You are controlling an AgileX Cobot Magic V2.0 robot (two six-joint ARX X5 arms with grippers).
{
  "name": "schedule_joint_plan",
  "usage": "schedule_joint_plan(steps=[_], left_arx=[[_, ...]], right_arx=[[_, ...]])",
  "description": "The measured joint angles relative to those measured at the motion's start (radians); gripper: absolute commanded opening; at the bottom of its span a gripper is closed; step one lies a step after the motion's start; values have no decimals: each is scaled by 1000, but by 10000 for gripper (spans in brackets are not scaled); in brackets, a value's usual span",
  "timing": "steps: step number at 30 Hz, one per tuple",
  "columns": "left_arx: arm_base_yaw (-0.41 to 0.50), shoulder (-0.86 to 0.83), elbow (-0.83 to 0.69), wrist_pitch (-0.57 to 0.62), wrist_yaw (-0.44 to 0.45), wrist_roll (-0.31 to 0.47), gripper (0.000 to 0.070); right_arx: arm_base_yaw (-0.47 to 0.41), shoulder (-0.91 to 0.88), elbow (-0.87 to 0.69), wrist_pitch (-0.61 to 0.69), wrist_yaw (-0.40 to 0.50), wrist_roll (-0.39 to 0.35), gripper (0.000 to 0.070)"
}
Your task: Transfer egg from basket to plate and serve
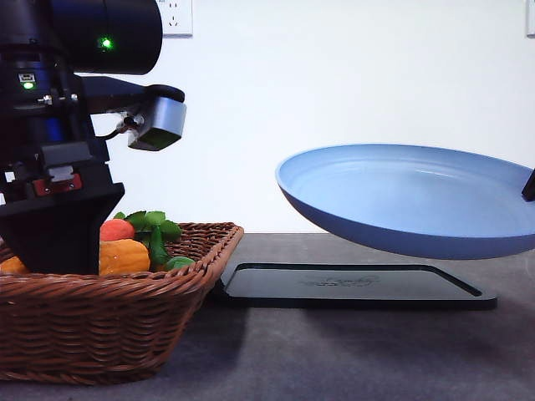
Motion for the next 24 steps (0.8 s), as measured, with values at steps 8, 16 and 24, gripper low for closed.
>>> schedule_joint_plan(steps=[8,16,24], left_arx=[[0,1,41,-3,-2,2,164],[-1,3,215,38,23,-13,164],[-63,4,342,337,319,-182,165]], right_arx=[[0,0,0,1,0,0,0],[0,0,0,0,-5,0,0],[1,0,0,-15,-88,22,0]])
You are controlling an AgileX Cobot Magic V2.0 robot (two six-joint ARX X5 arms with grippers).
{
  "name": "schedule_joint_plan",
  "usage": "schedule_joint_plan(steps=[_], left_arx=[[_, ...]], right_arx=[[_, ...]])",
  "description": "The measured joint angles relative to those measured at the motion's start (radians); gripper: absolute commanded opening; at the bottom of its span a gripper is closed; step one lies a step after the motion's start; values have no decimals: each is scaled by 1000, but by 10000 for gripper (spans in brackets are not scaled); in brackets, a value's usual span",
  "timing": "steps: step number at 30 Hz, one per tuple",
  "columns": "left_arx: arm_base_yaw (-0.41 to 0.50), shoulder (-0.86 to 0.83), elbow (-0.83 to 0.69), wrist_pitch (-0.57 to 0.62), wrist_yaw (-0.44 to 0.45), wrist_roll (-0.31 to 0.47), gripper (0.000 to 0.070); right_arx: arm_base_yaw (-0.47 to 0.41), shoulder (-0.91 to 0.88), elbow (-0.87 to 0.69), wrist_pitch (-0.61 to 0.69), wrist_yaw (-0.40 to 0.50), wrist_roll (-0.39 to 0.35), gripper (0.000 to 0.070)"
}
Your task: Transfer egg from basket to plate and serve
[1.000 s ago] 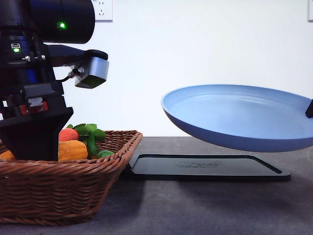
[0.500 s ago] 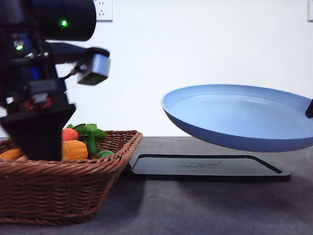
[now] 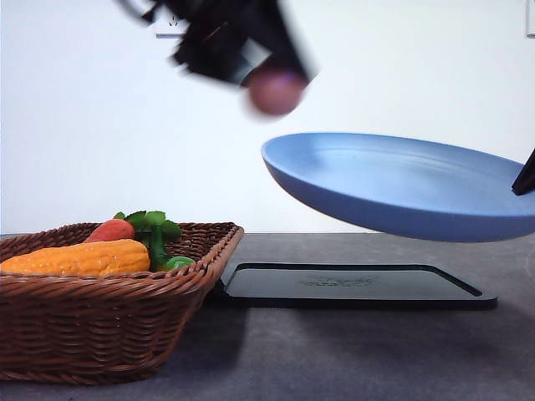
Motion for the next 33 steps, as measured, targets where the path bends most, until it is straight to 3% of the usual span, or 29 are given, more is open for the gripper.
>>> schedule_joint_plan(steps=[4,13,20,27,33], left_arx=[[-73,6,0,80,-3,-5,165],[-229,151,0,46,-247,137,172],[-272,199,0,46,-324,160,180],[-273,198,0,56,-351,132,364],[-268,181,0,22,-375,90,371]], right_arx=[[7,2,0,-41,-18,8,0],[27,2,0,-96,-22,9,0],[33,3,0,-124,-20,9,0],[33,8,0,-123,-20,9,0],[33,84,0,-125,-20,8,0]])
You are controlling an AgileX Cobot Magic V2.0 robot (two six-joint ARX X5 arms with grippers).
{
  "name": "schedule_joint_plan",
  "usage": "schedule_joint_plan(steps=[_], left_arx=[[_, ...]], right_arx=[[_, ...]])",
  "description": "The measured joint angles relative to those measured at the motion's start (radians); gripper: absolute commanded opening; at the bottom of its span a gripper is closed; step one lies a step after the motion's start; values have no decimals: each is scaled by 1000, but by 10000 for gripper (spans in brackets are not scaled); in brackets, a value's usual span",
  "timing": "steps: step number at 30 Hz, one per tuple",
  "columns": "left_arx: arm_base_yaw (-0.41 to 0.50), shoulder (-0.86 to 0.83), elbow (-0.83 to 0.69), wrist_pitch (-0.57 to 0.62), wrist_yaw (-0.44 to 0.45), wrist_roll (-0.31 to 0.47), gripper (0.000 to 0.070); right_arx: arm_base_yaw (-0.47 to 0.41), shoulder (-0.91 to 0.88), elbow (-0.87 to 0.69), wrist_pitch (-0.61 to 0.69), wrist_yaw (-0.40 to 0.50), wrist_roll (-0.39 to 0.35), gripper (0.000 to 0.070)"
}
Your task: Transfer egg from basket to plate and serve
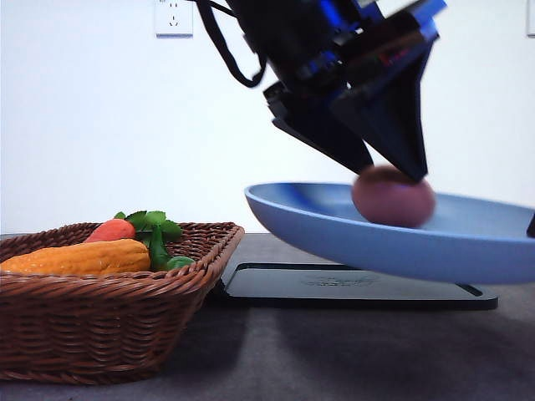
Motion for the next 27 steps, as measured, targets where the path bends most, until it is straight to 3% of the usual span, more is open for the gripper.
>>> schedule_joint_plan(steps=[6,15,27], left_arx=[[4,-125,0,-54,-51,-31,371],[26,-350,0,-215,-119,-54,371],[26,-604,0,-434,-322,-109,371]], right_arx=[[0,138,42,-3,5,-25,0],[-5,425,272,12,105,-102,0],[-5,819,636,42,105,-116,0]])
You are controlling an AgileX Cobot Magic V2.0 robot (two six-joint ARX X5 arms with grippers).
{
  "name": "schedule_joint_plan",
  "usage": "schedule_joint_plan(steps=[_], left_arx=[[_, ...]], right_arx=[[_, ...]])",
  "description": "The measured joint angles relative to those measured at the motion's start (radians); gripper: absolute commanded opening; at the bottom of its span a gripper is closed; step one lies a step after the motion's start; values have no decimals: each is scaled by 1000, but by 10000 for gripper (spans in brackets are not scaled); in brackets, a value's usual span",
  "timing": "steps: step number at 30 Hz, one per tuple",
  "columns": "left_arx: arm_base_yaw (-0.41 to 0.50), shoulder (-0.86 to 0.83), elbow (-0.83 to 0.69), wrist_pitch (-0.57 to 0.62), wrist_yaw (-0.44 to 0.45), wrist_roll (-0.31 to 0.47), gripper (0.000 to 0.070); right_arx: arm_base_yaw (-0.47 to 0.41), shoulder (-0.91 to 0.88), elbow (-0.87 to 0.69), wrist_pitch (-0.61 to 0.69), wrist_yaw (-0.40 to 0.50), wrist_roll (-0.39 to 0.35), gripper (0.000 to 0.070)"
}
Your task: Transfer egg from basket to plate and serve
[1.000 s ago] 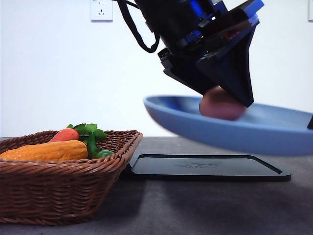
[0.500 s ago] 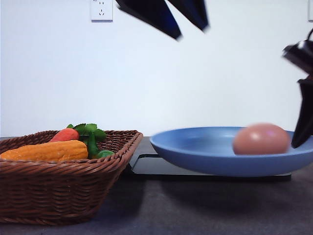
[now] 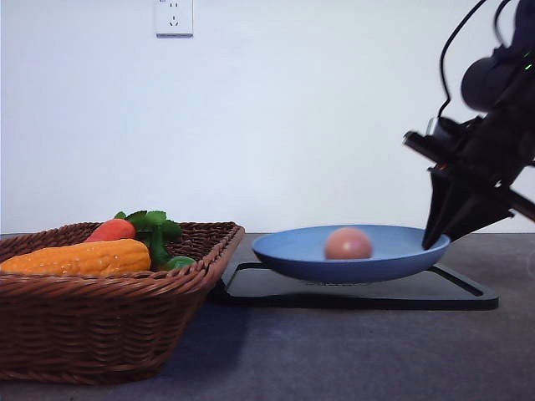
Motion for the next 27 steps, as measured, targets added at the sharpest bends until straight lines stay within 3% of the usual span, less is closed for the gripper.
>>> schedule_joint_plan(steps=[6,12,22,27], left_arx=[[0,-93,0,-51,-66,-26,371],[0,-138,0,-61,-69,-43,371],[0,-140,0,-58,-69,-54,368],[0,-139,0,-17,-69,-54,296]], right_arx=[[0,70,41,1,0,-3,0],[0,75,42,-2,-8,-20,232],[-29,59,87,-4,-8,-27,239],[-79,-5,164,-57,-8,-27,212]])
